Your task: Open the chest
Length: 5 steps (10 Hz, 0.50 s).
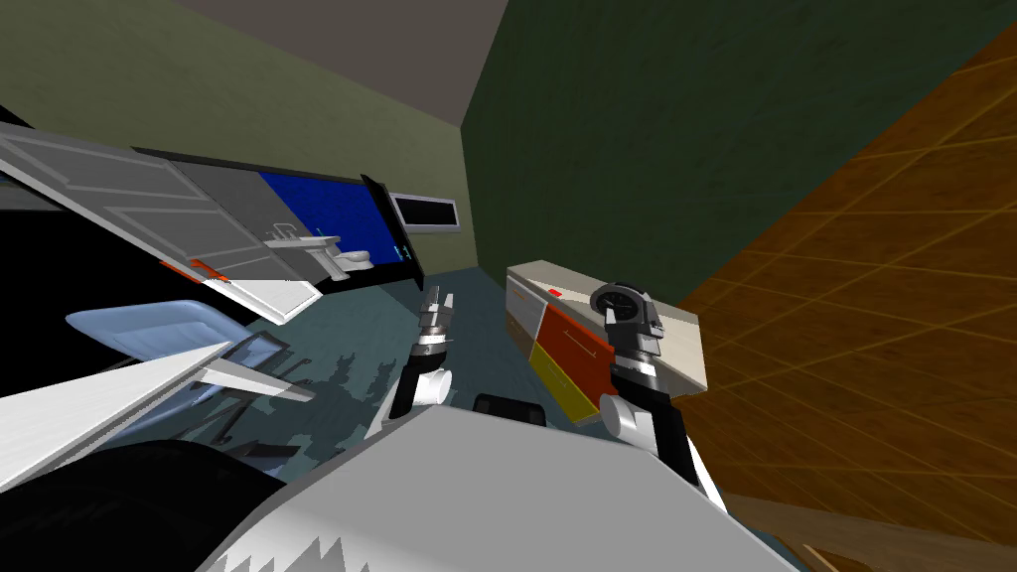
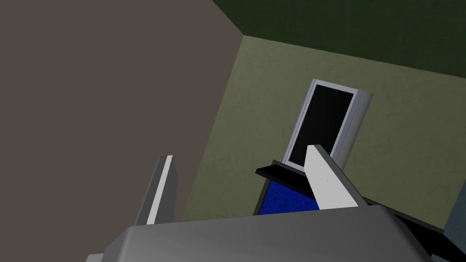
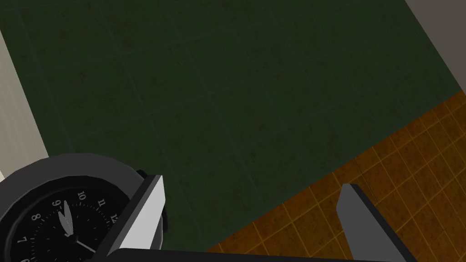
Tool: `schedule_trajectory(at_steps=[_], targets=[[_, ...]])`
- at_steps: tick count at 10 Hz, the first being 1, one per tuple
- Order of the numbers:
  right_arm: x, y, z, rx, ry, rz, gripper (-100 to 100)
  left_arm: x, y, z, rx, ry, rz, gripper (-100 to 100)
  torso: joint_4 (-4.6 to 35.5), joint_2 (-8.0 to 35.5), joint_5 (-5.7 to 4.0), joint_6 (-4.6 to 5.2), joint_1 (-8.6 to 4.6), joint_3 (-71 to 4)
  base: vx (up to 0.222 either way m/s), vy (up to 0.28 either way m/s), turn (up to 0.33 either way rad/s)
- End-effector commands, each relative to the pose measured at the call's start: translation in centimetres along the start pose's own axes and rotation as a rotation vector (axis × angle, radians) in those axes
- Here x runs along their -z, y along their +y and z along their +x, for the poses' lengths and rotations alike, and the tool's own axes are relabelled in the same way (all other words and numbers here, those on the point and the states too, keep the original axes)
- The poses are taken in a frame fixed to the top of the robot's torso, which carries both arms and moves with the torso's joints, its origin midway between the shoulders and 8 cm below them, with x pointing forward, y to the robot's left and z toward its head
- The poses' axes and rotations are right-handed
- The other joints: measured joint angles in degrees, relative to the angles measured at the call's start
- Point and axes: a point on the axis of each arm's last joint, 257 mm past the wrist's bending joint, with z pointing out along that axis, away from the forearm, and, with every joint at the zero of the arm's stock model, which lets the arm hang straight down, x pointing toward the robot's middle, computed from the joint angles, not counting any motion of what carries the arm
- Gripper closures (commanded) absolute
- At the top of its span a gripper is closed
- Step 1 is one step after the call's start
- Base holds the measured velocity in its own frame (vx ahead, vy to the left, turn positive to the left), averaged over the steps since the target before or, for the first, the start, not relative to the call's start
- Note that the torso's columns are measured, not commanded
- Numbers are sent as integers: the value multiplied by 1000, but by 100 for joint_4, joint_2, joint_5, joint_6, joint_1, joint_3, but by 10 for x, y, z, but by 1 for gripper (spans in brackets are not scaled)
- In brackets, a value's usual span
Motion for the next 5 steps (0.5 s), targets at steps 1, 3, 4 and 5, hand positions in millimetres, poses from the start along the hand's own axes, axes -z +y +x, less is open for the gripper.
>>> schedule_trajectory(at_steps=[1,3,4,5], targets=[[0,0,0,0,0,0,0,0,0,0,0,0,0,0,235,232,0,0,0,-467,0,0,0],[0,0,0,0,0,0,0,0,0,0,0,0,0,0,1006,1003,0,0,0,-2014,0,0,0],[0,0,0,0,0,0,0,0,0,0,0,0,0,0,1424,1422,0,0,0,-2850,0,0,0],[0,0,0,0,0,0,0,0,0,0,0,0,0,0,1846,1845,0,0,0,-3692,0,0,0]])
